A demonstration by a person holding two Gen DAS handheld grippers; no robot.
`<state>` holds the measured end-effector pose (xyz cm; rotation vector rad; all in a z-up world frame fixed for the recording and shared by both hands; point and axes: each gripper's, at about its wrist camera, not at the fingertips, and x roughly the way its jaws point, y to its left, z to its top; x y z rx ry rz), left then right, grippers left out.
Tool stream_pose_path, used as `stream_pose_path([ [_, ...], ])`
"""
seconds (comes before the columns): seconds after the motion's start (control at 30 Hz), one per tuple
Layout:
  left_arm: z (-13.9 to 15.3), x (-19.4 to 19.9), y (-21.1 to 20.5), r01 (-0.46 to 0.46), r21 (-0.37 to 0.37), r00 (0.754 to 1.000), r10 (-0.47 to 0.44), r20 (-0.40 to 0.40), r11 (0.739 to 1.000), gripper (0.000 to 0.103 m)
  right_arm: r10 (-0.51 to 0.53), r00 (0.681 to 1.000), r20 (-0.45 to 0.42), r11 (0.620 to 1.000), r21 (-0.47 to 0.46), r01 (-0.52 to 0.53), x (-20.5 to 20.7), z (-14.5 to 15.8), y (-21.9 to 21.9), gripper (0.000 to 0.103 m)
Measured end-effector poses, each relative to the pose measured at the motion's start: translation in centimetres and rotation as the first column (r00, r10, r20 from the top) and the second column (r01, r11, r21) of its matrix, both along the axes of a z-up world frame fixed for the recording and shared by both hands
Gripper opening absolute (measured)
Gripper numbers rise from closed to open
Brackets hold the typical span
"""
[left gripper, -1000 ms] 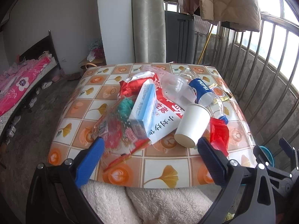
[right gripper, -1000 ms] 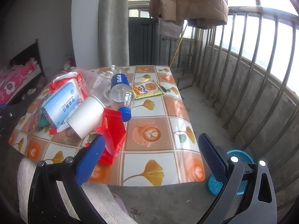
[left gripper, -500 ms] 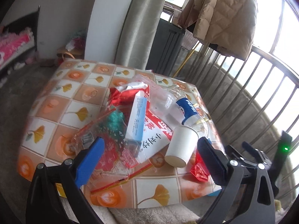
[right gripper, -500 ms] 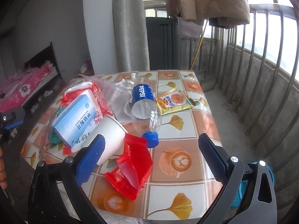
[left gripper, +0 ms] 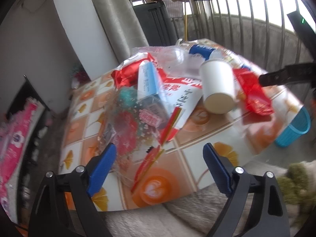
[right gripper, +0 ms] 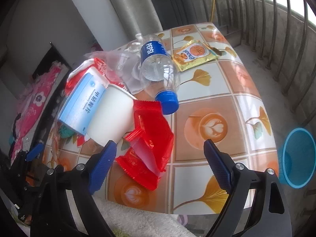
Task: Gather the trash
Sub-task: 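Grasp the red wrapper with the right tool while the left tool grasps the clear snack bag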
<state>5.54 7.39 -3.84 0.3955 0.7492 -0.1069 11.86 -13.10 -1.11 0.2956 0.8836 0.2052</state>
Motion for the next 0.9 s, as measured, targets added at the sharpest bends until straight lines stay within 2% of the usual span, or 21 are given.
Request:
stream_pose_path([
  [0.17, -1.2, 0.7, 0.2, -0.029, 0.107, 0.999, 0.026, 0.029, 0.994, 0.072, 0.035, 0.999, -0.014, 0.999, -0.026, -0.036, 1.0, -0.5, 1.6, 0.08],
  [0.23, -1.9, 1.1, 0.0, -0.031, 0.149, 0.999, 0.028, 0.022, 0.988, 0.072, 0.043, 0.998, -0.035, 0.998, -0.038, -0.044, 1.7, -1.1, 1.9, 0.074],
  [0.3, -2.5, 1.5, -0.2, -0.04, 0.176, 0.999, 0.039, 0.007, 0.984, 0.068, 0.049, 0.997, -0.064, 0.998, -0.032, -0.051, 2.1, -1.8, 2.1, 0.063],
  [0.33, -2.7, 1.6, -0.4, -0.043, 0.181, 0.999, 0.043, -0.001, 0.982, 0.067, 0.05, 0.996, -0.078, 0.998, -0.027, -0.052, 2.3, -2.1, 2.1, 0.06],
  [0.43, -3.1, 1.7, -0.2, -0.063, 0.178, 0.998, 0.066, -0.012, 0.982, 0.064, 0.044, 0.997, -0.068, 0.998, -0.043, -0.047, 2.4, -2.4, 2.0, 0.046],
  [0.5, -3.1, 1.8, -0.1, -0.079, 0.174, 0.997, 0.082, -0.009, 0.981, 0.059, 0.041, 0.997, -0.07, 0.998, -0.036, -0.043, 2.4, -2.4, 1.7, 0.032],
  [0.53, -3.0, 1.8, -0.1, -0.086, 0.17, 0.996, 0.088, -0.005, 0.982, 0.057, 0.038, 0.997, -0.073, 0.999, -0.032, -0.041, 2.4, -2.5, 1.5, 0.027],
  [0.57, -2.9, 1.7, -0.1, -0.091, 0.165, 0.996, 0.092, 0.0, 0.982, 0.053, 0.034, 0.996, -0.078, 0.999, -0.033, -0.036, 2.3, -2.4, 1.4, 0.016],
  [0.7, -2.3, 1.3, -0.1, -0.098, 0.156, 0.995, 0.094, 0.035, 0.983, 0.03, 0.035, 0.997, -0.07, 0.999, -0.015, -0.036, 1.9, -2.3, 1.0, 0.008],
  [0.8, -1.7, 0.8, -0.2, -0.104, 0.137, 0.994, 0.097, 0.056, 0.985, 0.017, 0.041, 0.998, -0.04, 0.999, -0.025, -0.042, 1.2, -1.7, 0.9, 0.003],
  [0.9, -1.0, 0.0, -0.1, -0.125, 0.104, 0.989, 0.116, 0.09, 0.987, 0.01, 0.05, 0.999, -0.01, 0.998, -0.039, -0.051, 0.3, -1.0, 0.7, 0.001],
])
